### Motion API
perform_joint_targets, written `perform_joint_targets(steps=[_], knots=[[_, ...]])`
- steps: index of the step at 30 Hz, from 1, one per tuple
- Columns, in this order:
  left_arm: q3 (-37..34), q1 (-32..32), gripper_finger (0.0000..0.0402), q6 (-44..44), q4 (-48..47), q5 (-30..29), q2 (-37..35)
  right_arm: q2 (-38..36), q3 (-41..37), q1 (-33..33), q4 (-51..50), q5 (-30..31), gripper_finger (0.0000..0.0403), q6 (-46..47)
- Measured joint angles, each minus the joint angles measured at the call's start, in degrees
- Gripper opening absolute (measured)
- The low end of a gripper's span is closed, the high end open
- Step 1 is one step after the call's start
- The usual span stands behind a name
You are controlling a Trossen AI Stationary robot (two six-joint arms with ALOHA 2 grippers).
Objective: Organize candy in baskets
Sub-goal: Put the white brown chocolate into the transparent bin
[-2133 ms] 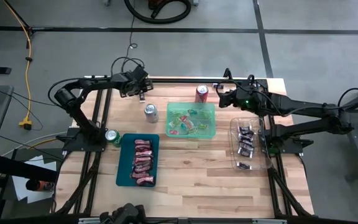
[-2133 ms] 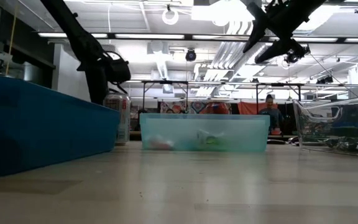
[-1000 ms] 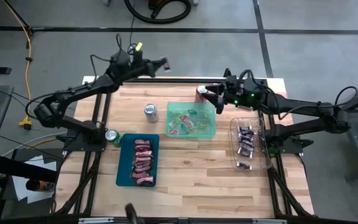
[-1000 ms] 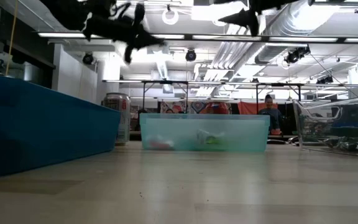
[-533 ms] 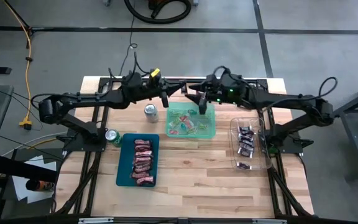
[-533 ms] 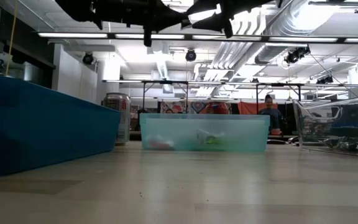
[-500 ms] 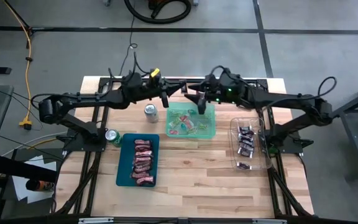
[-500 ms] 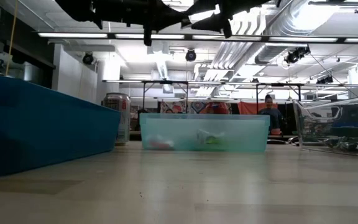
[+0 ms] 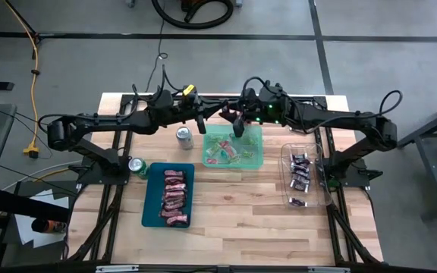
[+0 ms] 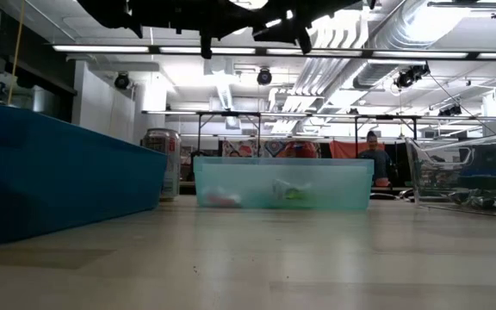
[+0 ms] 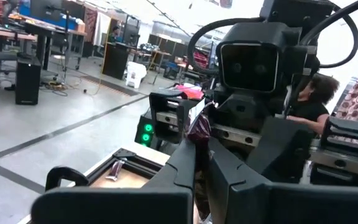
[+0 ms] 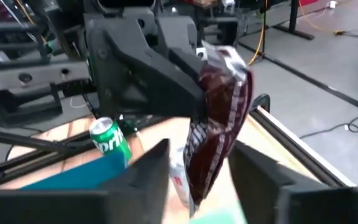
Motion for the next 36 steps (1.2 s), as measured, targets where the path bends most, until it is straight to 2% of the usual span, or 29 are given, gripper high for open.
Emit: perform_joint_targets(steps=[4, 5, 9, 13, 18, 23, 28, 32, 36], knots=[[0.0, 0.0, 0.0003, 0.0, -0.11, 0.06, 0.0, -0.05, 0.01, 0.0, -2.25, -0.05, 0.0037, 0.44], [0.0, 0.0, 0.0006, 0.01, -0.18, 0.08, 0.01, -0.05, 0.01, 0.0, -2.4, -0.15, 0.0021, 0.42], [0.0, 0.02, 0.0028, 0.0, -0.65, -0.23, 0.0, -0.08, 0.01, 0.02, -2.58, -0.17, 0.0021, 0.41], [0.0, 1.8, 0.0069, -0.01, -3.46, 0.11, -0.84, -1.38, 0.02, -0.49, -5.89, -0.15, 0.0008, -1.37], [3.04, 8.37, 0.0138, 1.45, -17.55, -0.04, -6.05, -7.38, 0.03, -3.16, -19.37, 0.65, 0.0004, -3.04], [3.8, 14.41, 0.0191, 4.73, -26.65, -0.39, -9.53, -14.1, -1.04, -3.52, -37.78, 1.1, 0.0003, -1.83], [3.78, 16.96, 0.0205, 0.5, -29.64, -0.3, -9.57, -22.74, -10.41, 4.0, -48.84, 0.95, 0.0002, 10.68], [3.78, 16.74, 0.0204, 0.0, -29.2, -0.2, -8.3, -31.74, -19.55, 14.92, -51.0, 0.37, 0.0001, 26.0], [3.78, 16.67, 0.0203, 0.0, -28.93, -0.02, -7.32, -38.08, -24.05, 26.59, -50.79, -0.72, 0.0001, 36.33]])
